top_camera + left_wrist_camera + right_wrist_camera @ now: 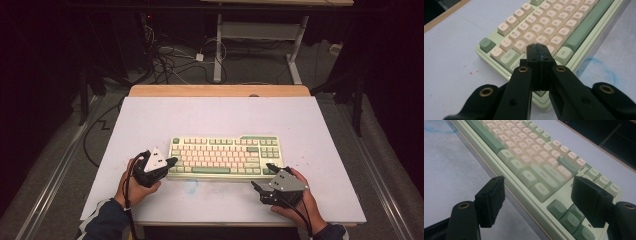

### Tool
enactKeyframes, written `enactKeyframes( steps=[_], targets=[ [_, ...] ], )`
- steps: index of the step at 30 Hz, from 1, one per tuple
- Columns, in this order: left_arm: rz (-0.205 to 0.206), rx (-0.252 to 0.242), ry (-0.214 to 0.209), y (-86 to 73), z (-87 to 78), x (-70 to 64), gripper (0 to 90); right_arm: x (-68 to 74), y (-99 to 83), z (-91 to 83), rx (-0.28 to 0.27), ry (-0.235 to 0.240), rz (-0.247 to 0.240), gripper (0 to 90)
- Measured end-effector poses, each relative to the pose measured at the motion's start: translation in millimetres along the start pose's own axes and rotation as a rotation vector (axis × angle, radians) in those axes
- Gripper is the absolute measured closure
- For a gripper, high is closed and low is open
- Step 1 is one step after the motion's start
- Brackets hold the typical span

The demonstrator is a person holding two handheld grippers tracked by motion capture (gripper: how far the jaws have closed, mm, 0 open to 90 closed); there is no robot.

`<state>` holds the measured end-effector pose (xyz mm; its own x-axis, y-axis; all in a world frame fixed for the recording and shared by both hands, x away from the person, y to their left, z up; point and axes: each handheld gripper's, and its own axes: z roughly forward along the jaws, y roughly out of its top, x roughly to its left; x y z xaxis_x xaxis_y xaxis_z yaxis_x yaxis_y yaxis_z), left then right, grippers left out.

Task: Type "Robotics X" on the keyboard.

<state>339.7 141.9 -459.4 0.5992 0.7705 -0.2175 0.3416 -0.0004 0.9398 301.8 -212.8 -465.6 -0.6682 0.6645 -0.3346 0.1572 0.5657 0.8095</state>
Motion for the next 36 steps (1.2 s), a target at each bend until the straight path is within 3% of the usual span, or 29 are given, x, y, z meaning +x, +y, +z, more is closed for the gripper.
enactKeyframes(
  steps=[6, 16, 36],
  targets=[
    [-0.012, 0.021, -0.011, 7.9, 20.1, -7.4, 86.8, 0.6, -0.2, 1.8, 0.005, 0.005, 0.001, 28.0],
    [0.011, 0.09, -0.004, 3.9, 46.3, -12.4, 86.8, 1.0, -1.4, 3.0, 0.016, 0.014, -0.002, 28.1],
    [0.024, 0.133, 0.01, -0.9, 57.7, -10.7, 86.7, 3.7, -1.8, 5.3, 0.033, 0.032, -0.016, 28.3]
  ],
)
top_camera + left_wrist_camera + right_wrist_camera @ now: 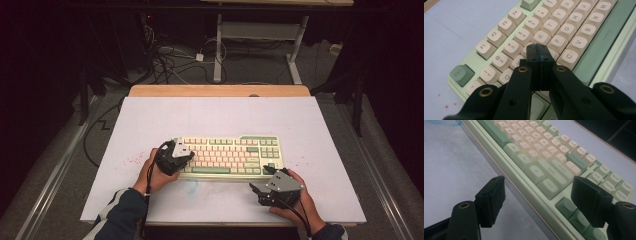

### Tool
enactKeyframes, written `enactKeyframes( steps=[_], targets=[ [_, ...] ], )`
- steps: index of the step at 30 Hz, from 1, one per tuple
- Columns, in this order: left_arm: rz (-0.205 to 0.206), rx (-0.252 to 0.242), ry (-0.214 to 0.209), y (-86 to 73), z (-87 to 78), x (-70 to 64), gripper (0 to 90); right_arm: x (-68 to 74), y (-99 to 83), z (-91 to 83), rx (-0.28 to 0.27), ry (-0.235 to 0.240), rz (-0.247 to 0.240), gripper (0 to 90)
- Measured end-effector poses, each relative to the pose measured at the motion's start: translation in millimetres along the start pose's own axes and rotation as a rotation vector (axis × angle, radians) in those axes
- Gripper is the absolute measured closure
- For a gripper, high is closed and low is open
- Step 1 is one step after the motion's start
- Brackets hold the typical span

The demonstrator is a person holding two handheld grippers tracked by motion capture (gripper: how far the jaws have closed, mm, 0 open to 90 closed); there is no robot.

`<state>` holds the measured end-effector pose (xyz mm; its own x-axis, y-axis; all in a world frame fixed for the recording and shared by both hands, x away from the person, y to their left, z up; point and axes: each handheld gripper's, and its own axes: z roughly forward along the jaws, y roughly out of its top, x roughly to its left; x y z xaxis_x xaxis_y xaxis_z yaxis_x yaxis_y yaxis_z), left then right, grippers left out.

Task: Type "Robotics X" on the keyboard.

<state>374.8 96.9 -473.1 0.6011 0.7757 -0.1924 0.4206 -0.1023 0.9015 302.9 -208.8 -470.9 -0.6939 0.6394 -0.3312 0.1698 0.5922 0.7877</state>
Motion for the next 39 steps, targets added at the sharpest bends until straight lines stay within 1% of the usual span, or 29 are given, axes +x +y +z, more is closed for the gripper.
enactKeyframes(
  steps=[4, 6, 10, 15, 20, 21, 23, 24, 28, 29, 30, 32, 34, 35, 39],
  targets=[
    [0.016, 0.001, 0.001, -1.1, -0.3, -1.1, 86.8, 0.3, -0.1, 0.3, 0.007, 0.001, -0.003, 28.2],
    [0.014, -0.019, -0.001, 0.4, -1.5, -1.8, 86.7, 0.2, -0.1, 0.1, 0.005, 0.0, -0.002, 28.2],
    [0.016, -0.044, -0.002, 3.0, -5.7, -3.6, 86.5, -0.4, -0.1, -0.5, 0.005, -0.004, -0.003, 28.1],
    [0.03, -0.066, -0.005, 4.6, -11.7, -5.1, 82.8, -1.1, 0.2, -1.5, 0.0, -0.005, -0.002, 28.1],
    [0.025, -0.105, -0.001, 3.1, -22.8, -6.4, 72.2, -1.9, 0.3, -2.8, -0.003, -0.008, -0.005, 28.2],
    [0.028, -0.112, -0.002, 1.5, -25.7, -6.7, 68.2, -2.0, 0.3, -3.1, -0.003, -0.008, -0.004, 28.2],
    [0.04, -0.117, 0.001, -2.9, -30.7, -6.3, 64.5, -2.6, 0.3, -3.7, -0.006, -0.011, -0.003, 28.2],
    [0.048, -0.12, 0.0, -5.1, -33.3, -5.7, 61.2, -2.9, 0.3, -4.1, -0.008, -0.012, -0.003, 28.2],
    [0.028, -0.161, -0.009, -9.8, -41.8, -3.4, 42.4, -3.9, 0.7, -5.4, -0.012, -0.015, 0.001, 28.1],
    [0.028, -0.169, -0.007, -11.0, -42.3, -3.1, 38.3, -3.9, 0.8, -5.4, -0.013, -0.016, 0.0, 28.2],
    [0.039, -0.175, 0.004, -12.3, -42.7, -2.7, 35.0, -3.9, 0.9, -5.5, -0.013, -0.015, 0.001, 28.1],
    [0.028, -0.189, 0.007, -13.6, -44.3, -2.0, 27.7, -3.9, 0.9, -5.7, -0.013, -0.016, -0.002, 28.1],
    [0.035, -0.207, 0.016, -15.7, -46.6, -1.6, 24.6, -4.3, 0.8, -6.1, -0.014, -0.017, 0.001, 28.1],
    [0.028, -0.211, 0.017, -16.6, -48.1, -1.4, 23.5, -4.8, 0.7, -6.4, -0.014, -0.018, 0.003, 28.0],
    [0.037, -0.208, 0.026, -23.0, -53.8, -0.4, 22.2, -6.2, 1.0, -7.5, -0.021, -0.017, 0.017, 28.1]
  ],
)
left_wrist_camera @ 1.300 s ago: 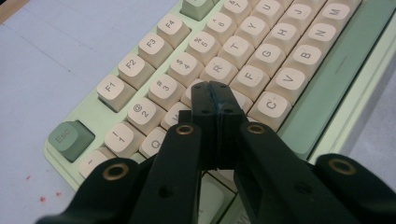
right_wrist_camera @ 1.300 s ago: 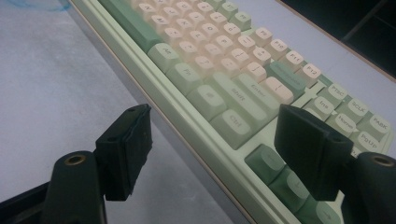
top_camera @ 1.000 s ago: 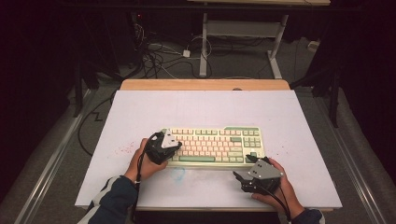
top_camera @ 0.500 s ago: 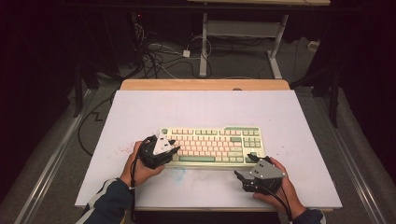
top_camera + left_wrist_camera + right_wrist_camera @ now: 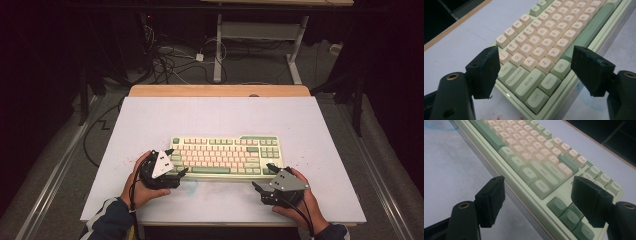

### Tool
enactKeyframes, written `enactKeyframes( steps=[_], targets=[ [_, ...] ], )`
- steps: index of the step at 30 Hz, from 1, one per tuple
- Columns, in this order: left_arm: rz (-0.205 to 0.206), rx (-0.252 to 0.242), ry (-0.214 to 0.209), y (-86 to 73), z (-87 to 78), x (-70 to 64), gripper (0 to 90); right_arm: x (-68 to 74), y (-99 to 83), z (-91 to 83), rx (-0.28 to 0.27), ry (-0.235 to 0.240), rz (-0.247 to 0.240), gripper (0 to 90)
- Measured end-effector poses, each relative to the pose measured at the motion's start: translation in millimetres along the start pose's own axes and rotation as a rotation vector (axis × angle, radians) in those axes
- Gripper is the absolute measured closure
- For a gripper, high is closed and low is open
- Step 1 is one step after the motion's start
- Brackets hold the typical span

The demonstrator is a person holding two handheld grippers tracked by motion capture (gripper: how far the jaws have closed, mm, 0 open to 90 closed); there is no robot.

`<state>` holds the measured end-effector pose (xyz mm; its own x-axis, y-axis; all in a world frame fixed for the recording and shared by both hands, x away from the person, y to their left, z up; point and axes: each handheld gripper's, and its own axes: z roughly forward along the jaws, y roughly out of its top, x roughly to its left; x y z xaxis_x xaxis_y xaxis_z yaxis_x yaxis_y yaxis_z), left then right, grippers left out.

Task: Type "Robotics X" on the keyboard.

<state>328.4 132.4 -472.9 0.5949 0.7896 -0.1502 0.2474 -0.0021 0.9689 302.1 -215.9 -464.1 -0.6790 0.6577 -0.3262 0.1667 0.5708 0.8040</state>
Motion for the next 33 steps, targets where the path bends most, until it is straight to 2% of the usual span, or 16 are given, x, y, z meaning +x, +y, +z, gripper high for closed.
enactKeyframes(
  steps=[8, 13, 16, 20, 22, 24, 27, 29, 33],
  targets=[
    [-0.016, -0.052, -0.004, -7.6, -15.1, -2.6, 22.8, -0.8, 0.4, -0.4, -0.002, -0.006, 0.003, 28.0],
    [-0.016, -0.035, -0.011, -11.1, -19.0, -6.5, 25.2, -1.3, 0.2, -0.5, -0.001, -0.006, 0.003, 28.0],
    [-0.017, -0.025, -0.01, -10.5, -17.7, -7.4, 30.0, -1.5, 0.1, -0.1, 0.001, -0.007, 0.004, 28.0],
    [-0.01, 0.001, -0.021, -8.5, -17.4, -7.5, 46.6, -1.6, 0.0, 0.0, 0.001, -0.007, 0.003, 27.9],
    [-0.027, 0.0, -0.062, -3.4, -21.2, -8.0, 57.2, -1.6, -0.2, 0.2, 0.002, -0.008, 0.004, 28.0],
    [-0.042, -0.002, -0.084, 0.8, -23.1, -9.1, 68.1, -1.7, -0.4, 0.4, 0.003, -0.007, 0.003, 28.0],
    [-0.03, 0.022, -0.117, 2.9, -23.9, -12.2, 81.0, -1.4, -0.3, 0.8, 0.003, -0.007, 0.003, 27.9],
    [-0.022, 0.037, -0.131, 3.4, -22.2, -14.4, 86.3, -1.0, -0.3, 1.1, 0.004, -0.006, 0.002, 27.9],
    [-0.01, 0.059, -0.135, 5.8, -12.2, -18.3, 86.9, -0.5, -0.2, 1.8, 0.006, -0.005, 0.0, 28.0]
  ],
)
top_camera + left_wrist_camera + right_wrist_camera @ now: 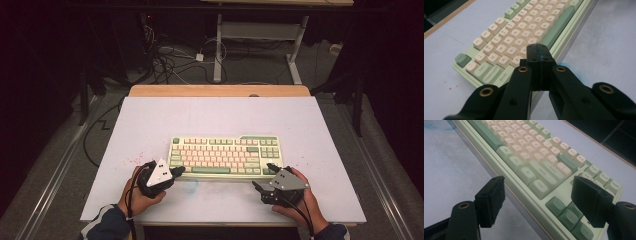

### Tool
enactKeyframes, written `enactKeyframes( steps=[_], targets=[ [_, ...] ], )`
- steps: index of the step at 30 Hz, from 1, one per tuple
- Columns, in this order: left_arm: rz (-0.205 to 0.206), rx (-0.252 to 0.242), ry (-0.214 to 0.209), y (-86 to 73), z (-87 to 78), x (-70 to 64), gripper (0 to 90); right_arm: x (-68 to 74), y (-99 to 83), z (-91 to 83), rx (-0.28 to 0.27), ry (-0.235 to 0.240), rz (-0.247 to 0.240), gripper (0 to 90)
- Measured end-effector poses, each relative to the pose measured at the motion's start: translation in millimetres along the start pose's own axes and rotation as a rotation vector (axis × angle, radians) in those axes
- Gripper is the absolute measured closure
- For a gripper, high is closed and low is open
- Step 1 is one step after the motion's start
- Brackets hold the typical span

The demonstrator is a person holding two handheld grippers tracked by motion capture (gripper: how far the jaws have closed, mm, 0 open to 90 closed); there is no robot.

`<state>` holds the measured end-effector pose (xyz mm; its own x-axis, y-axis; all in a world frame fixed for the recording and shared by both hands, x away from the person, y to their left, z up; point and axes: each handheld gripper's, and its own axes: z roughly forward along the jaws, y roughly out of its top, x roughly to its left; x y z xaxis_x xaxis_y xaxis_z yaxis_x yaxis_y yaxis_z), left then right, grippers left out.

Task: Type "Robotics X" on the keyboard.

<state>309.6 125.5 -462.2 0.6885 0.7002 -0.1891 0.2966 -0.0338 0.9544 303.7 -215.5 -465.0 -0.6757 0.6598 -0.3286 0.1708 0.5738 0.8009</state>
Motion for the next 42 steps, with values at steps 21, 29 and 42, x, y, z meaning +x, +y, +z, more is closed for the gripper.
enactKeyframes(
  steps=[21, 29, 42],
  targets=[
    [0.025, 0.069, -0.028, 12.8, 45.2, -16.4, 86.7, 0.9, -1.2, 2.8, 0.011, 0.007, 0.003, 28.0],
    [0.036, 0.098, -0.052, 8.6, 59.8, -24.6, 86.2, 0.7, -1.5, 3.1, 0.014, 0.008, 0.004, 28.0],
    [0.058, 0.14, -0.061, 1.7, 73.0, -31.0, 86.7, 0.4, -2.5, 3.8, 0.022, 0.012, 0.002, 28.0]
  ],
)
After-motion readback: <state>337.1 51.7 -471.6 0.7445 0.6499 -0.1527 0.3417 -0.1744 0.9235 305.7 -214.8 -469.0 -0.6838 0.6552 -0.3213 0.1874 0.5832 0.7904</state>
